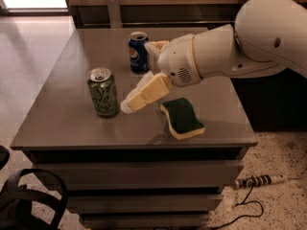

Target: Knock green can over

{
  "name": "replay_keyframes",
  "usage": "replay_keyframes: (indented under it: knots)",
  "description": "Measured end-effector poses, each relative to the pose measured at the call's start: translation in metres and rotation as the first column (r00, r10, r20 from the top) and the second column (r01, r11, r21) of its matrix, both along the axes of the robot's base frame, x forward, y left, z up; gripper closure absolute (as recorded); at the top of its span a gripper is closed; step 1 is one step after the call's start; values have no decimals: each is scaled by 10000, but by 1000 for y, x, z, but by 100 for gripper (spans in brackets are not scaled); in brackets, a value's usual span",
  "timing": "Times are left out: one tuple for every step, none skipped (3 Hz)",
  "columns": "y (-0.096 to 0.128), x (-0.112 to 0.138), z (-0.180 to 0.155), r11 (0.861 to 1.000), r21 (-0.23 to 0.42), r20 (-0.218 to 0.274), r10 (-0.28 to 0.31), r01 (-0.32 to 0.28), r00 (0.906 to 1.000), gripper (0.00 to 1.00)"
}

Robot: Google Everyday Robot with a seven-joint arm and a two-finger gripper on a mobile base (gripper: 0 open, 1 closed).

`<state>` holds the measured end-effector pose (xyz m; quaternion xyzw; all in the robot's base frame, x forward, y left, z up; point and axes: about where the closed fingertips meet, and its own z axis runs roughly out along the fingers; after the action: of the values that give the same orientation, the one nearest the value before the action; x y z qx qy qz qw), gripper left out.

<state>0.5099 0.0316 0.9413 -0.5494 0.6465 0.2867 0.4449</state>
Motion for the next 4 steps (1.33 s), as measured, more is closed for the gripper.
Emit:
replay_keyframes:
  knots:
    - [18, 22, -9, 9977, 683, 342, 1, -25, 9994, 0]
    - [32, 40, -19, 9897, 1431, 664, -15, -80, 9978, 0]
    - [37, 51, -31, 9788, 2049, 784, -123, -40, 9968, 0]
    - [40, 55, -43, 9655, 2598, 680, -332, 145, 9971, 0]
